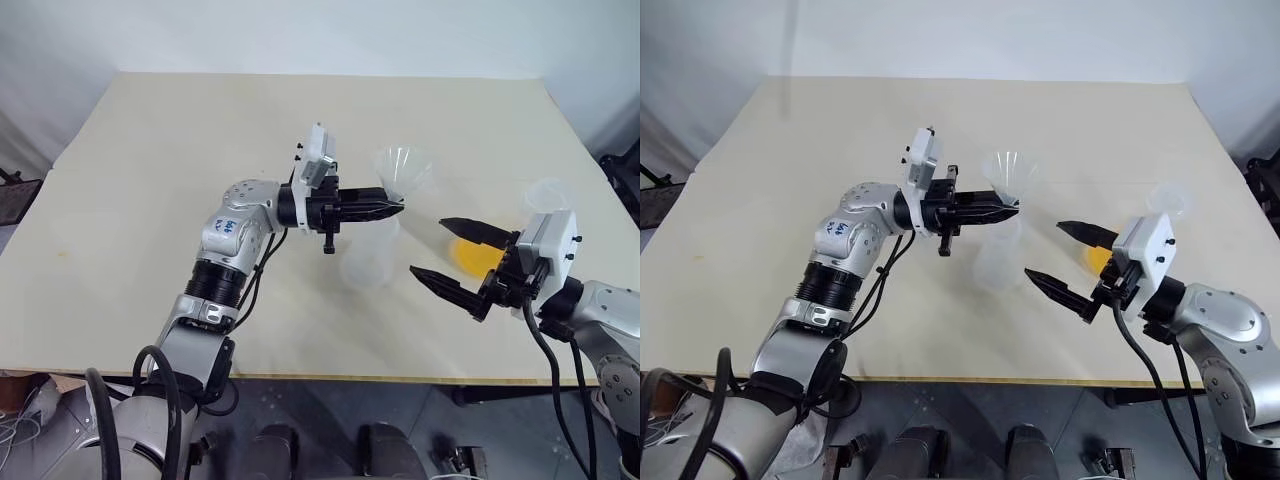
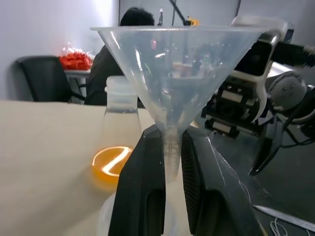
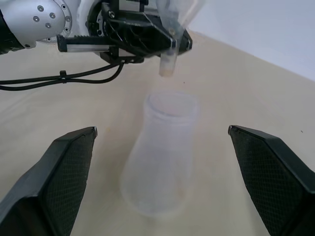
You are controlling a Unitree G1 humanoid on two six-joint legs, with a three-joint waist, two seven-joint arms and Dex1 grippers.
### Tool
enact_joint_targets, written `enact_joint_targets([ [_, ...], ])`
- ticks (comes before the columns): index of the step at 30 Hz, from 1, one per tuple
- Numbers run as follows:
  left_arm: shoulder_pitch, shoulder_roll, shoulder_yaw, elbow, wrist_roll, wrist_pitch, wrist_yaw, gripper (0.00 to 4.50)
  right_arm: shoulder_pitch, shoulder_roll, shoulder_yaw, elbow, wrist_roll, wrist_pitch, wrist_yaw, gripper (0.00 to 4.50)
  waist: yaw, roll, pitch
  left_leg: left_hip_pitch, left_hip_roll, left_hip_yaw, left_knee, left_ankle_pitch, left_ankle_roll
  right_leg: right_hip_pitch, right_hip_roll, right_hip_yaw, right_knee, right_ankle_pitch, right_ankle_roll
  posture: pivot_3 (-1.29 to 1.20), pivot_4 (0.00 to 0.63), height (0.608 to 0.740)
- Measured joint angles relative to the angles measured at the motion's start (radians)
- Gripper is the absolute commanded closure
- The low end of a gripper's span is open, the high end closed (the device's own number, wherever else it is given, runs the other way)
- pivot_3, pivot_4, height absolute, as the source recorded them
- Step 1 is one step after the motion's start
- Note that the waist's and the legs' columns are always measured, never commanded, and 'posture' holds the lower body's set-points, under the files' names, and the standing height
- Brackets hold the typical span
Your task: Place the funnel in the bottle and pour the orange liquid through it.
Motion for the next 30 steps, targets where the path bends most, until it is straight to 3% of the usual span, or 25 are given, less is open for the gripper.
enact_joint_targets([
  [18, -0.038, -0.031, -0.010, 0.163, 0.094, -0.109, -0.004, 4.34, 0.026, 0.000, 0.000, -0.017, -0.002, -0.001, -0.007, 0.00, 0.015, 0.000, 0.000, 0.000, -0.001, 0.000, 0.000, 0.000, 0.000, 0.000, 0.000, 0.000, 0.000, 0.000, 0.000, 0.00, 0.150, 0.740],
  [30, -0.044, -0.031, -0.011, 0.157, 0.099, -0.098, -0.023, 0.55, 0.034, -0.001, 0.000, -0.016, -0.006, -0.004, -0.006, 0.00, 0.017, 0.000, 0.000, 0.000, -0.002, 0.000, 0.000, 0.000, 0.000, 0.000, 0.000, 0.000, 0.000, 0.000, 0.000, 0.00, 0.150, 0.740],
])
